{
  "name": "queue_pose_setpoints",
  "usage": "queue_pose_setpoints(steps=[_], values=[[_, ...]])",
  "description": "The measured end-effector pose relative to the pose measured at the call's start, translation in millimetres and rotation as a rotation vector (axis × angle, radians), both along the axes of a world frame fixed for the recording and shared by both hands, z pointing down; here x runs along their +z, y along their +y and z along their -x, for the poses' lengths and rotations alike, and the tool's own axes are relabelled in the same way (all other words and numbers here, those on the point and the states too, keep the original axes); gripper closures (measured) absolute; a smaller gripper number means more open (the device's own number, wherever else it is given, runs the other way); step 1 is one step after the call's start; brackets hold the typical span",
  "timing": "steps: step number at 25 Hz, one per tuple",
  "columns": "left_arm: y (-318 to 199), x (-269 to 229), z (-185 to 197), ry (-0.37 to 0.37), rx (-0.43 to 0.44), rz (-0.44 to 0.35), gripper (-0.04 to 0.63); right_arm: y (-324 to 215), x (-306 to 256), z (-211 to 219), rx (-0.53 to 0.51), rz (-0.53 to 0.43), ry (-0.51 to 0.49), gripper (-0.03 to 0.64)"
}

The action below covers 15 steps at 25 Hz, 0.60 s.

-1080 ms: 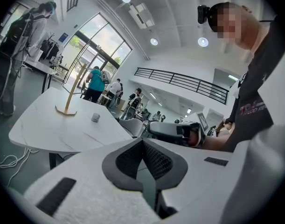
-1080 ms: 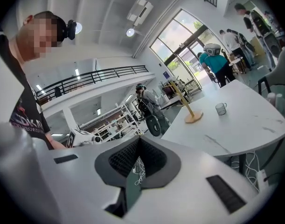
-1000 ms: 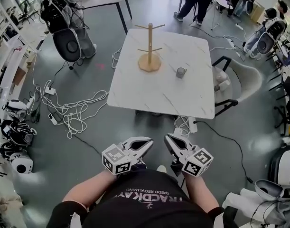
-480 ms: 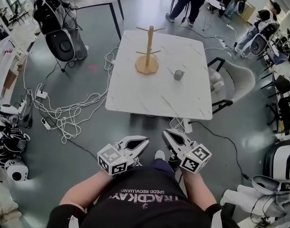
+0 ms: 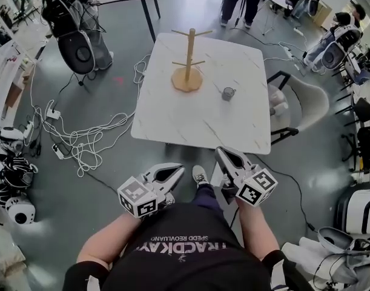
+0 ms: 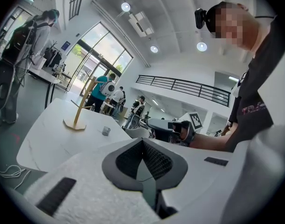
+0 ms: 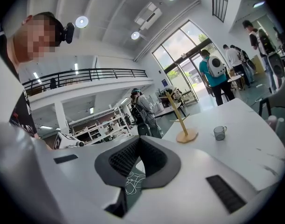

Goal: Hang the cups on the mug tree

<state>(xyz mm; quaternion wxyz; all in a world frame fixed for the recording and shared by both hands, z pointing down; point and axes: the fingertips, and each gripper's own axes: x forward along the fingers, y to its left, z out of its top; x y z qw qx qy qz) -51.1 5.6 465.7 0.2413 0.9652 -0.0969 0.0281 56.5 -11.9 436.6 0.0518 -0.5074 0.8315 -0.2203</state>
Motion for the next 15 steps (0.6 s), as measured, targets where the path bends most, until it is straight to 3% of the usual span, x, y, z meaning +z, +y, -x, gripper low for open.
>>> queue_pose_setpoints(steps=[9,15], values=[[-30.6,-0.8,-57.8,-0.014,-0.028,0.015,0.598,-43.3,8.6,-58.0,-0.031,0.025,0.009,0.607],[-45.7,4.3,-98.8,-0.024,-0.028,0.035,0.598,-69.1,24.4,-112.8,-0.028,0.06,0.073,0.607]])
